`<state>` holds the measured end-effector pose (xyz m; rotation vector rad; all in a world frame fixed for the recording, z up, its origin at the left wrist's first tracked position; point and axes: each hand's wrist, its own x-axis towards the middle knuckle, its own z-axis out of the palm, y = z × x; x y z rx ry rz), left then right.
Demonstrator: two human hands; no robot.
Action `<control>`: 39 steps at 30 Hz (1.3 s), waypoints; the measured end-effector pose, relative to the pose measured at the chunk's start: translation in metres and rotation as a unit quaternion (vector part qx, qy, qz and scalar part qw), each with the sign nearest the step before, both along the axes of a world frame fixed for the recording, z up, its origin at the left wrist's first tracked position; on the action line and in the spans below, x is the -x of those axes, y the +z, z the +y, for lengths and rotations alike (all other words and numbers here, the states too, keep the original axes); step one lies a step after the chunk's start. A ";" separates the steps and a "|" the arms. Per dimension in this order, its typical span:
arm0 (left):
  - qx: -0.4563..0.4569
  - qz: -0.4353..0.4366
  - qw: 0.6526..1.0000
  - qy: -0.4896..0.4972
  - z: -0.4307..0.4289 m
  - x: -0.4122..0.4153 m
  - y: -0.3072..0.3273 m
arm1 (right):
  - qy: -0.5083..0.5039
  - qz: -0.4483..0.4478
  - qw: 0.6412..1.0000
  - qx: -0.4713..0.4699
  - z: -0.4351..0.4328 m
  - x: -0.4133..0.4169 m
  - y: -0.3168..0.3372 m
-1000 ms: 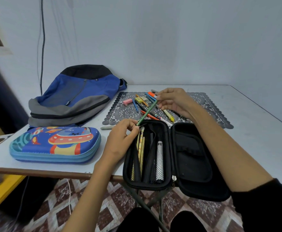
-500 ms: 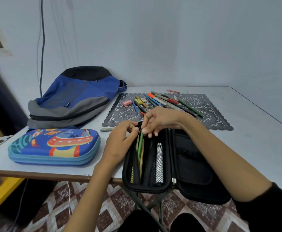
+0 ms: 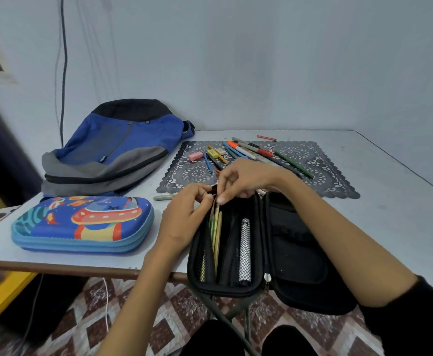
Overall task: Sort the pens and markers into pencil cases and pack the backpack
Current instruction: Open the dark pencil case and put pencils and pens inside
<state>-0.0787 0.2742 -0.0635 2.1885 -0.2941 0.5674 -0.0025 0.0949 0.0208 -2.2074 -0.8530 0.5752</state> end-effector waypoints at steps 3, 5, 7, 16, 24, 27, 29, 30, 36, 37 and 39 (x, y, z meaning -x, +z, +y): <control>0.013 0.009 1.000 0.012 0.000 0.001 0.003 | -0.129 -0.055 0.988 -0.058 -0.020 -0.026 0.003; 0.014 0.010 1.000 0.013 0.000 0.001 0.004 | -0.256 -0.122 0.955 -0.082 -0.034 -0.051 -0.005; 0.012 0.012 1.000 0.011 -0.001 0.002 0.002 | -0.370 -0.209 0.904 -0.043 -0.049 -0.076 -0.018; 0.018 0.024 0.999 0.015 -0.002 0.006 0.001 | -0.486 -0.242 0.837 0.065 -0.103 -0.134 -0.053; 0.023 0.028 0.999 0.006 -0.003 0.006 0.001 | -0.473 -0.205 0.854 0.071 -0.104 -0.140 -0.037; 0.028 0.030 0.999 0.004 -0.002 0.004 0.001 | -0.488 -0.178 0.853 -0.039 -0.101 -0.138 -0.019; 0.029 0.032 0.999 0.002 -0.002 0.004 0.002 | -0.486 -0.158 0.850 -0.127 -0.094 -0.133 -0.005; 0.030 0.033 0.999 0.001 -0.002 0.004 0.002 | -0.473 -0.138 0.856 -0.157 -0.088 -0.128 0.004; 0.037 0.032 0.999 -0.001 -0.002 0.001 0.003 | -0.291 0.076 0.927 -0.225 -0.043 -0.068 0.045; 0.037 0.032 0.999 -0.002 -0.002 0.002 0.003 | -0.263 0.102 0.934 -0.221 -0.036 -0.058 0.044; 0.040 0.031 0.999 -0.002 -0.003 0.002 0.003 | -0.216 0.145 0.943 -0.206 -0.023 -0.039 0.038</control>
